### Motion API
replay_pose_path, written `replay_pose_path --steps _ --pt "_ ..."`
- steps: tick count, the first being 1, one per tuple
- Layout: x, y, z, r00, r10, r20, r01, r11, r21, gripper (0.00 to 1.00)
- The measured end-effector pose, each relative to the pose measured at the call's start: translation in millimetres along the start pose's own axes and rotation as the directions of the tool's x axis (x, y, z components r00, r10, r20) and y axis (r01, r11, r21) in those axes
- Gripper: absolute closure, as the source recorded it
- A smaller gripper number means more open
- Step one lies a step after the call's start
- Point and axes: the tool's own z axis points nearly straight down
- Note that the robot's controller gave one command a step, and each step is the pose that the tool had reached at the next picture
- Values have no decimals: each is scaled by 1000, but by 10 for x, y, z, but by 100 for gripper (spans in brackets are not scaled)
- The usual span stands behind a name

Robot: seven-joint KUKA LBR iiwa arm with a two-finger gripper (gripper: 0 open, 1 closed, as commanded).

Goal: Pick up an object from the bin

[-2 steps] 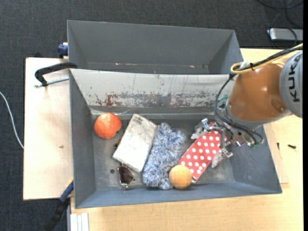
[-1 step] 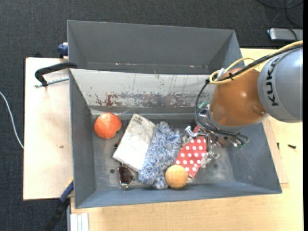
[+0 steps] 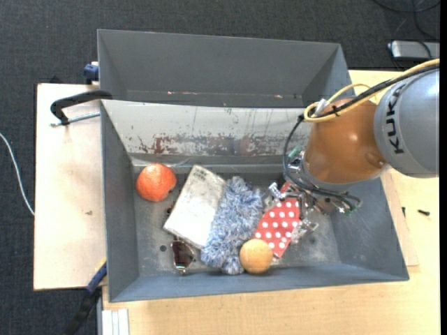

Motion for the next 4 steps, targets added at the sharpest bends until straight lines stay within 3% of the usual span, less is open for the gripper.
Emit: replay_pose_path --steps 1,2,3,4 --pt "-104 129 -175 997 -83 5 83 996 -6 100" --pt "-277 83 -655 998 -67 5 68 998 -10 100" --pt "-218 75 -932 992 124 7 -124 992 -8 100" --pt "-541 119 -1532 995 -102 5 102 995 -8 100"
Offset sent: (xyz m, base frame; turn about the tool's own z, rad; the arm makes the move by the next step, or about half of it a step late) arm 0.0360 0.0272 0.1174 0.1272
